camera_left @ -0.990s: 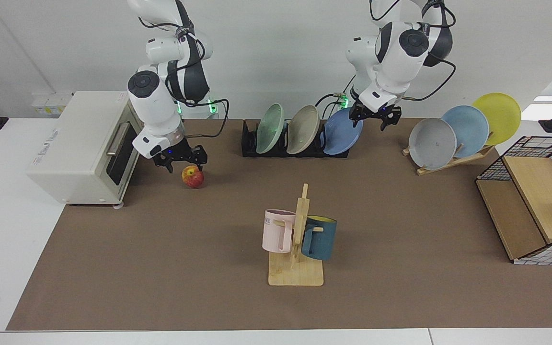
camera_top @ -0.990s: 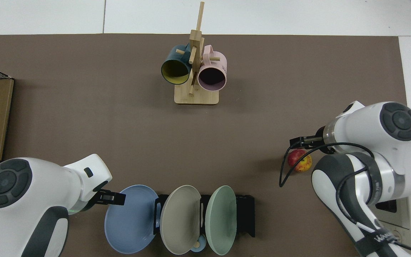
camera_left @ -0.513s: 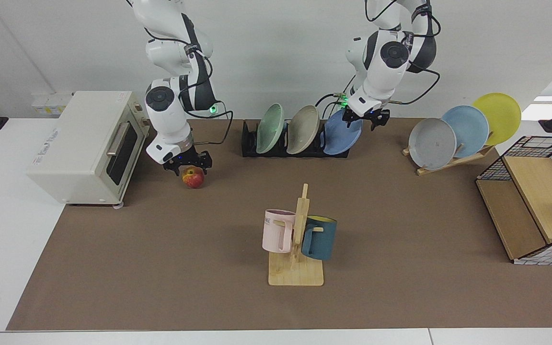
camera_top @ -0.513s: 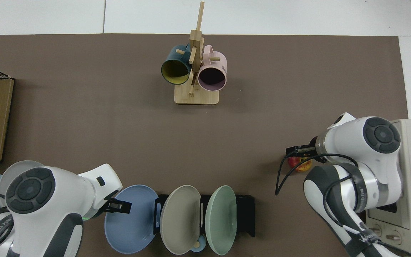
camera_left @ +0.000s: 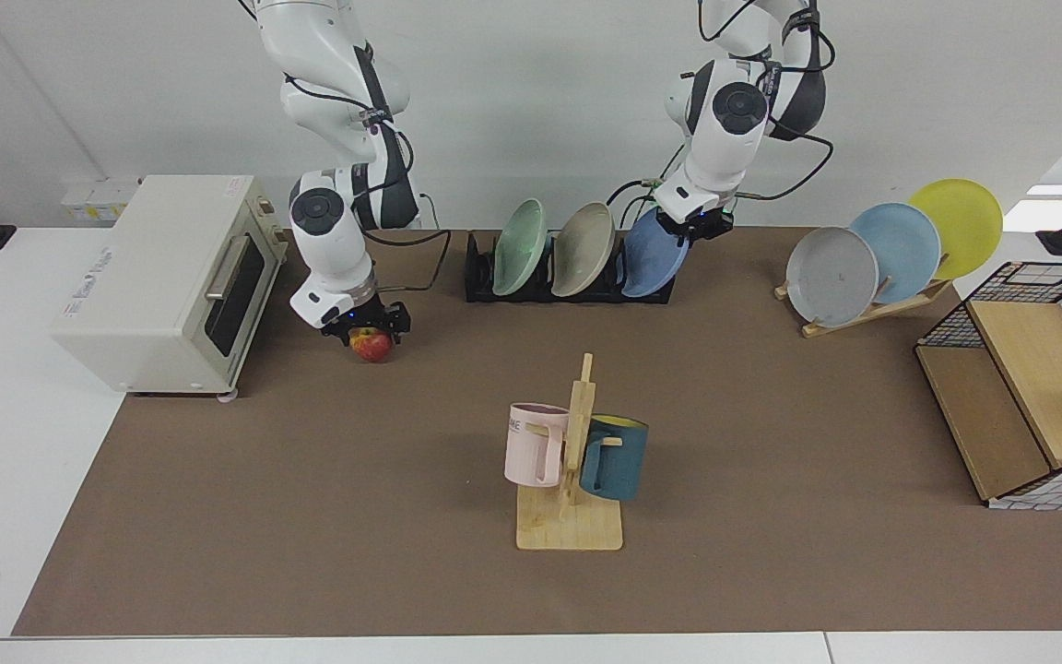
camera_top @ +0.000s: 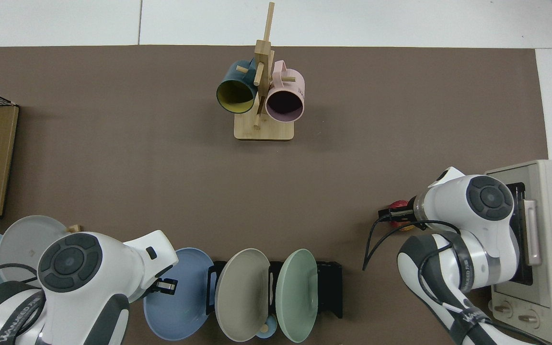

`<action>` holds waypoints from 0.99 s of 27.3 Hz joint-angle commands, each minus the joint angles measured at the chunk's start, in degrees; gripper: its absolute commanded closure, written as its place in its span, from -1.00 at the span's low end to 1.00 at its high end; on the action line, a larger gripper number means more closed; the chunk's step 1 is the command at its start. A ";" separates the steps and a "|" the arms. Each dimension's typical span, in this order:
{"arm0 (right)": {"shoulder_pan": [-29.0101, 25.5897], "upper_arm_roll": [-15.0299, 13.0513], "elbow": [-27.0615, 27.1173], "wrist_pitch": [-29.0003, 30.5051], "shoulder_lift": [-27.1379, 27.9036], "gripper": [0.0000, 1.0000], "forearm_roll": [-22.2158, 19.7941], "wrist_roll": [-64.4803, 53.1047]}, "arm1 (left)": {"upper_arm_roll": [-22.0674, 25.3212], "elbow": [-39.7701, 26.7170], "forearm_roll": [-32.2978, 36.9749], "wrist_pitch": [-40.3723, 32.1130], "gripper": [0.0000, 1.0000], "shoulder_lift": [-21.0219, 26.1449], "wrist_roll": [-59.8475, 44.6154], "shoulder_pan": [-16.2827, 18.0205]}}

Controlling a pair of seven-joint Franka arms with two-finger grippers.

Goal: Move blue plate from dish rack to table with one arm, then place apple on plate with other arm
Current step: 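Grasp the blue plate rim with the left gripper and lift it out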

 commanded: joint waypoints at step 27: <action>-0.51 -0.01 6.35 -7.52 -1.35 1.00 -1.84 3.74 | 1.45 14.55 12.42 -16.46 1.00 -1.71 -5.21 0.56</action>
